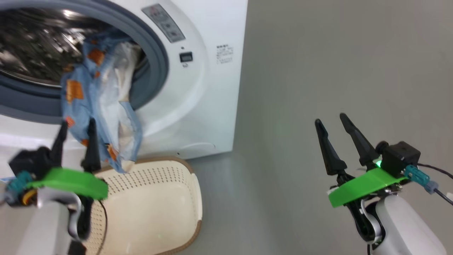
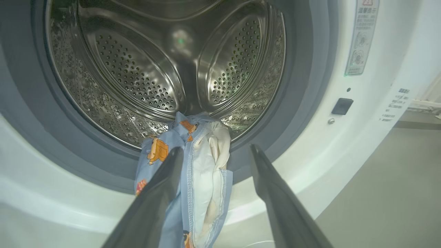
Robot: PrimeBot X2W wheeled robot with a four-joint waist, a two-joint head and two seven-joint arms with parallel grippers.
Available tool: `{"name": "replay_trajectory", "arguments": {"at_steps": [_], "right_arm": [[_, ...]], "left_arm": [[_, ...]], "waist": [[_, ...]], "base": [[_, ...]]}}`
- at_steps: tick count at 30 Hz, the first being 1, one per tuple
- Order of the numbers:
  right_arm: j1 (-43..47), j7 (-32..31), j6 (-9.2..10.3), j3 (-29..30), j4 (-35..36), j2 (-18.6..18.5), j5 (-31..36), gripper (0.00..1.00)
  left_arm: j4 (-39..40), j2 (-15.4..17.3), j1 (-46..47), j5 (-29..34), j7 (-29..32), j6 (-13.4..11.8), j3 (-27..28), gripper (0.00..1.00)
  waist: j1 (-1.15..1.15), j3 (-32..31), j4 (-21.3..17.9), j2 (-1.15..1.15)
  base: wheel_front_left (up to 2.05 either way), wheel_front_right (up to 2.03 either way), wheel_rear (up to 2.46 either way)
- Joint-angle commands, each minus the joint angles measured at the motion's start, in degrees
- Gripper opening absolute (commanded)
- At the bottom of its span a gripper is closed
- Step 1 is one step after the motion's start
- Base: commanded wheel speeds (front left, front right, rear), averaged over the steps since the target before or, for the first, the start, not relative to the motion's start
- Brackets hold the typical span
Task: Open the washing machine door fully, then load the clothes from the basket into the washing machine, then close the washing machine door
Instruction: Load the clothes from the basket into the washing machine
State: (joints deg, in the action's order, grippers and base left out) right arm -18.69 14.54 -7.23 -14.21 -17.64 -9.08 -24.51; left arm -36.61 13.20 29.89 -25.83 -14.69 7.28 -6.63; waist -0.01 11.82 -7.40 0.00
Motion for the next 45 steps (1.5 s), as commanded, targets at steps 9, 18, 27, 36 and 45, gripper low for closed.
{"name": "replay_trajectory", "arguments": {"at_steps": [9,18,27,36,45], "right_arm": [[2.8,0.5,-0.25,0.0,1.2,-1.9,-1.1,1.0],[3.3,0.5,-0.25,1.3,2.4,-2.6,-0.8,1.0],[3.1,0.5,-0.25,2.6,2.8,-2.9,-0.3,1.0],[2.0,0.5,-0.25,2.1,2.6,-2.9,-0.2,1.0],[1.2,0.5,-0.25,1.4,2.3,-2.5,-0.2,1.0]], "left_arm": [[7.0,0.7,-7.6,1.0,-0.3,0.2,3.0,1.0],[14.0,-0.6,-13.0,2.7,-0.3,-0.5,5.0,1.0],[17.3,-2.1,-15.5,3.2,-0.3,-0.9,5.9,1.0],[17.6,-2.6,-15.2,3.3,-0.3,-0.8,6.3,1.0],[17.2,-3.1,-14.9,3.6,-0.3,-0.6,6.7,1.0]], "waist": [[0.01,-6.1,3.8,0.0],[0.01,-5.7,5.0,0.0],[0.01,-5.1,6.0,0.0],[0.01,-4.4,6.0,0.0],[0.01,-3.8,6.0,0.0]], "base": [[0.0,0.0,0.0],[0.0,0.0,0.0],[0.0,0.0,0.0],[0.0,0.0,0.0],[0.0,0.0,0.0]]}}
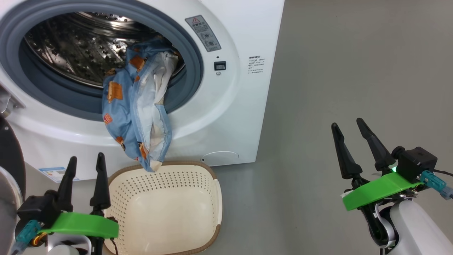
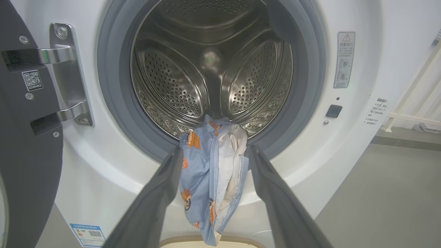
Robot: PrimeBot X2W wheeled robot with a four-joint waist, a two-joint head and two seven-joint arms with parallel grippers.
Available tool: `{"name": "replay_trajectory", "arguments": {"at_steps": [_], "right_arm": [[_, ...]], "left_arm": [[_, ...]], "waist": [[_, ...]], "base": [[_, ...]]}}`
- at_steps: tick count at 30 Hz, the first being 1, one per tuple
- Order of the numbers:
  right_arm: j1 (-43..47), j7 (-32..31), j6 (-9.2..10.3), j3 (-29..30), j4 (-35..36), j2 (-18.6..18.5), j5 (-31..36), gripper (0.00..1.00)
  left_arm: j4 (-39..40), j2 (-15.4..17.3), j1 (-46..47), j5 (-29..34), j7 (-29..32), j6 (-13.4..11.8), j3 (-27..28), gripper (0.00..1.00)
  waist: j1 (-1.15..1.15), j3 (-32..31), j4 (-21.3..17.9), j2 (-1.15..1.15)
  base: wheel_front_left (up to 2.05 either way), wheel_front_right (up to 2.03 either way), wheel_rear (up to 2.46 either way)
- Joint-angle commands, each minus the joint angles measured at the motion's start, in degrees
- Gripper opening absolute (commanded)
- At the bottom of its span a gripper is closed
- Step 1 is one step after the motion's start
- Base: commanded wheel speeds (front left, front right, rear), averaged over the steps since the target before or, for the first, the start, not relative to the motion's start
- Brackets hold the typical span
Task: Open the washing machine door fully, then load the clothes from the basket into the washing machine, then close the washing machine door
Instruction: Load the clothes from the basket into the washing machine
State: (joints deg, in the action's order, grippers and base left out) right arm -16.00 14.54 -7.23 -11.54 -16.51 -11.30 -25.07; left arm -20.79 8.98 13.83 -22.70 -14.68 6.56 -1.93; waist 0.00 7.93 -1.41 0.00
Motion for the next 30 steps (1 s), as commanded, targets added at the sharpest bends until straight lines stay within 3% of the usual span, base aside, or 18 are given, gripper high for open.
{"name": "replay_trajectory", "arguments": {"at_steps": [1,16,30], "right_arm": [[-1.5,0.5,-0.25,-1.3,1.1,-0.3,0.3,1.0],[-2.2,0.5,-0.25,-2.1,1.3,-0.2,0.2,1.0],[-5.0,0.5,-0.25,-2.2,2.7,1.1,1.8,1.0]], "left_arm": [[1.3,1.0,1.2,0.4,-0.3,0.1,2.0,1.0],[-2.5,1.2,2.3,0.2,0.1,0.5,1.4,1.0],[-18.0,3.4,13.9,-3.3,3.7,0.9,-2.4,1.0]], "waist": [[0.0,0.1,0.0,0.0],[0.0,1.6,-1.0,0.0],[0.0,11.4,-4.5,0.0]], "base": [[0.0,0.0,0.0],[0.0,0.0,0.0],[0.0,0.0,0.0]]}}
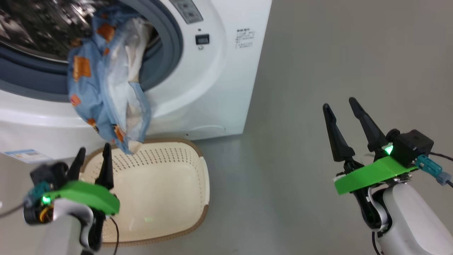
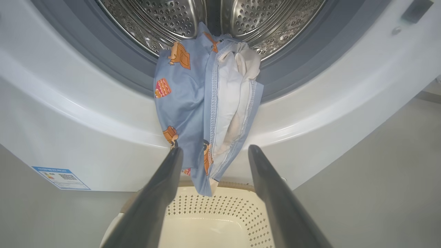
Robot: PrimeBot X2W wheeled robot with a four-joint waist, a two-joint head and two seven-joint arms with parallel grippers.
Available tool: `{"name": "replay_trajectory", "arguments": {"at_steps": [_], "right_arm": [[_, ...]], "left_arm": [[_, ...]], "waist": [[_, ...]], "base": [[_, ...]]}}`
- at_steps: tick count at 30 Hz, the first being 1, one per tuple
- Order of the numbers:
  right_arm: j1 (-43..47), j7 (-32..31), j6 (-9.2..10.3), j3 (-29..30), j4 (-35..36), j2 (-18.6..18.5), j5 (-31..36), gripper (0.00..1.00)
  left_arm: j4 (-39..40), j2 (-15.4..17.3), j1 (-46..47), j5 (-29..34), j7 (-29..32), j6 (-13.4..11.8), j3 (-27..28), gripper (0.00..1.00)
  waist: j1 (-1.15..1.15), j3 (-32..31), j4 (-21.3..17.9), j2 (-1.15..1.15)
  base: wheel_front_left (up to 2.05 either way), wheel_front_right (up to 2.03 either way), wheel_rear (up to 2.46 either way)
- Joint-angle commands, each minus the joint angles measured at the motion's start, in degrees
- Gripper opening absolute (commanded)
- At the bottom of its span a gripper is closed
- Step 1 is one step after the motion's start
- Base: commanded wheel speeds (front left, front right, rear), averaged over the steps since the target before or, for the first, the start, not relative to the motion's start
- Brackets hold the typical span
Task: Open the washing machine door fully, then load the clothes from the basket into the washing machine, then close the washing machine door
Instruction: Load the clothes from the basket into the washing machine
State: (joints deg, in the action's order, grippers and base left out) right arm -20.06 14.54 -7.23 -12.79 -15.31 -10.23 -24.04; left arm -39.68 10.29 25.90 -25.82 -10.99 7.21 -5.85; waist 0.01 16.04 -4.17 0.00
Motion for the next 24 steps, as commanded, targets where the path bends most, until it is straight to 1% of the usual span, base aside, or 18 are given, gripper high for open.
{"name": "replay_trajectory", "arguments": {"at_steps": [1,8,13,24], "right_arm": [[-1.3,0.5,-0.25,-1.0,1.7,0.2,1.0,1.0],[-3.4,0.5,-0.25,-0.8,2.8,1.5,2.1,1.0],[-4.0,0.5,-0.25,-0.5,3.5,2.4,2.8,1.0],[-4.8,0.5,-0.25,0.0,5.0,3.8,3.9,1.0]], "left_arm": [[-0.5,2.4,3.3,-0.7,0.3,0.2,1.1,1.0],[-9.5,5.6,12.4,-3.3,0.4,0.3,-3.0,1.0],[-14.3,7.9,18.0,-4.6,-0.1,0.3,-6.4,1.0],[-22.3,11.0,28.1,-8.5,-0.9,0.3,-8.9,1.0]], "waist": [[-0.01,4.3,-2.1,0.0],[-0.01,10.3,-5.3,0.0],[-0.01,13.9,-7.0,0.0],[-0.01,19.2,-8.9,0.0]], "base": [[0.0,0.0,0.0],[0.0,0.0,0.0],[0.0,0.0,0.0],[0.0,0.0,0.0]]}}
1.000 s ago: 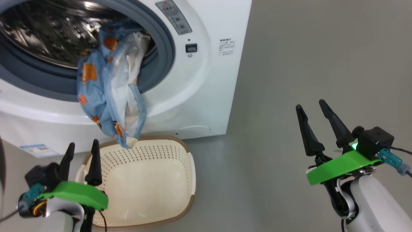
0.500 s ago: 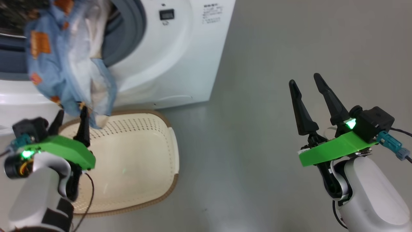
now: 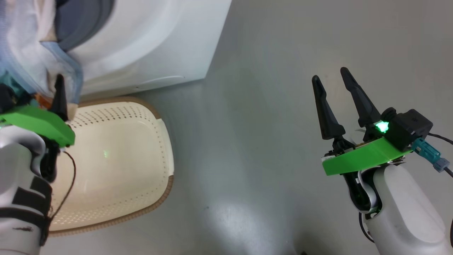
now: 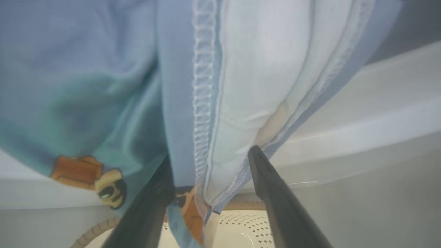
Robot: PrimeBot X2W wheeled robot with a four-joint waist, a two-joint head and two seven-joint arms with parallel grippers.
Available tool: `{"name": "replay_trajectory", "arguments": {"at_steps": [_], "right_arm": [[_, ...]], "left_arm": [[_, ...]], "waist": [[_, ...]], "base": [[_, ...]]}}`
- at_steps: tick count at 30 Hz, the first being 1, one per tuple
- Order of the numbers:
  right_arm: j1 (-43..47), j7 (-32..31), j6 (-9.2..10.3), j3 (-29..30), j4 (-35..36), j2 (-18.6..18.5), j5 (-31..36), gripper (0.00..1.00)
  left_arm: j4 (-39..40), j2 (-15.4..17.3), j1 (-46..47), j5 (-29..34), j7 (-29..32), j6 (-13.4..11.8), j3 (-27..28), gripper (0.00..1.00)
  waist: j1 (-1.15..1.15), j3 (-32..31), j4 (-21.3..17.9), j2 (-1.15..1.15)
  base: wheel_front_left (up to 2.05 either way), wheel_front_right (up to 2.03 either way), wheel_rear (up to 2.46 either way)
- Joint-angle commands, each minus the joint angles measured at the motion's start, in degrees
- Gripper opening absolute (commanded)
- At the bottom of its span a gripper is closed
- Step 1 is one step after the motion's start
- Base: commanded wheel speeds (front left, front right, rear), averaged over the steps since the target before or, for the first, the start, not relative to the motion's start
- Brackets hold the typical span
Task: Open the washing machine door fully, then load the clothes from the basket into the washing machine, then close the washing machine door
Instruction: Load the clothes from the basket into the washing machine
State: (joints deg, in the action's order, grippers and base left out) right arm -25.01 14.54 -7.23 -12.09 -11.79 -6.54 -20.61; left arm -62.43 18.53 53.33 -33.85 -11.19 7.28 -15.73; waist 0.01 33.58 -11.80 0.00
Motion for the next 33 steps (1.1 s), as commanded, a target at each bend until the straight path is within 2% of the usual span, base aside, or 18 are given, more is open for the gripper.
{"name": "replay_trajectory", "arguments": {"at_steps": [1,5,10,12,13,20,24,33], "right_arm": [[0.0,0.5,-0.25,-0.7,1.5,0.3,0.6,1.0],[-0.3,0.5,-0.25,-0.8,1.6,0.7,0.7,1.0],[-0.6,0.5,-0.25,-0.5,1.4,1.1,0.8,1.0],[-0.6,0.5,-0.25,-0.3,1.2,1.2,0.9,1.0],[-0.6,0.5,-0.25,-0.2,1.1,1.3,0.9,1.0],[-0.4,0.5,-0.25,-0.3,0.7,1.4,0.7,1.0],[0.1,0.5,-0.25,0.1,0.3,1.3,0.3,1.0],[1.2,0.5,-0.25,0.1,-0.4,1.1,-0.1,1.0]], "left_arm": [[0.0,2.9,1.3,-0.7,-0.8,0.2,0.6,1.0],[-1.0,3.2,3.5,-1.5,-1.4,0.2,-0.6,1.0],[-1.7,4.1,5.4,-2.1,-3.5,0.2,0.8,1.0],[-2.0,4.0,5.3,-2.0,-3.7,0.2,0.9,0.38],[-2.0,3.8,5.1,-1.9,-3.7,0.2,1.0,0.01],[1.3,3.0,1.9,-1.2,-3.8,0.2,1.9,0.0],[8.7,2.1,-2.5,-0.9,-3.8,0.2,1.7,0.0],[22.1,2.0,-6.8,2.1,-3.8,0.1,6.5,0.0]], "waist": [[-0.01,2.0,-1.4,0.0],[-0.01,2.8,-1.7,0.0],[-0.01,2.8,-1.9,0.0],[-0.01,2.5,-1.8,0.0],[-0.01,2.2,-1.6,0.0],[-0.01,0.1,-0.2,0.0],[-0.01,-2.1,1.4,0.0],[-0.01,-3.9,3.1,0.0]], "base": [[0.0,0.0,0.0],[0.0,0.0,0.0],[0.0,0.0,0.0],[0.0,0.0,0.0],[0.0,0.0,0.0],[0.0,0.0,0.0],[0.0,0.0,0.0],[0.0,0.0,0.0]]}}
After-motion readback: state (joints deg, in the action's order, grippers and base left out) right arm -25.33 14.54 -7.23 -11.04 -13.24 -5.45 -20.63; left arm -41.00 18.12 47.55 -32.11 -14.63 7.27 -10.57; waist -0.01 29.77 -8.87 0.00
